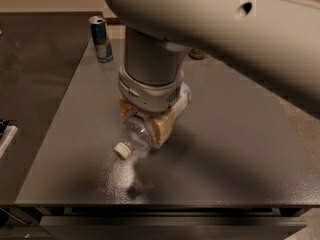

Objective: Place blue plastic bottle upright

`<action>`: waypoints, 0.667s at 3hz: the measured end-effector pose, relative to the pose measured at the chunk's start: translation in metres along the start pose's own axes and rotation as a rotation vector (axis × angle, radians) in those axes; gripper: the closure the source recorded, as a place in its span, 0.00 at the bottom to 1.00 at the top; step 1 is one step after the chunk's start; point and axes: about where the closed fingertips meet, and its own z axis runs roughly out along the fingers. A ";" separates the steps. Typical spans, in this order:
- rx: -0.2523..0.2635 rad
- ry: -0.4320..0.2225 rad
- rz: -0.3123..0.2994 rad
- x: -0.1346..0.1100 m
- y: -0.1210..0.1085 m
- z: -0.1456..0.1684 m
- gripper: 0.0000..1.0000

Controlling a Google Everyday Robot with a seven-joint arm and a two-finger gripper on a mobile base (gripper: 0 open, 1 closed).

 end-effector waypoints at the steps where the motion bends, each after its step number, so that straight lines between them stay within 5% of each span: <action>1: 0.030 -0.051 0.170 0.012 -0.014 -0.019 1.00; 2: 0.057 -0.145 0.349 0.028 -0.028 -0.033 1.00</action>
Offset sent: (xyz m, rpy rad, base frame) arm 0.0665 -0.0018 0.0569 0.2900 0.2804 -0.5378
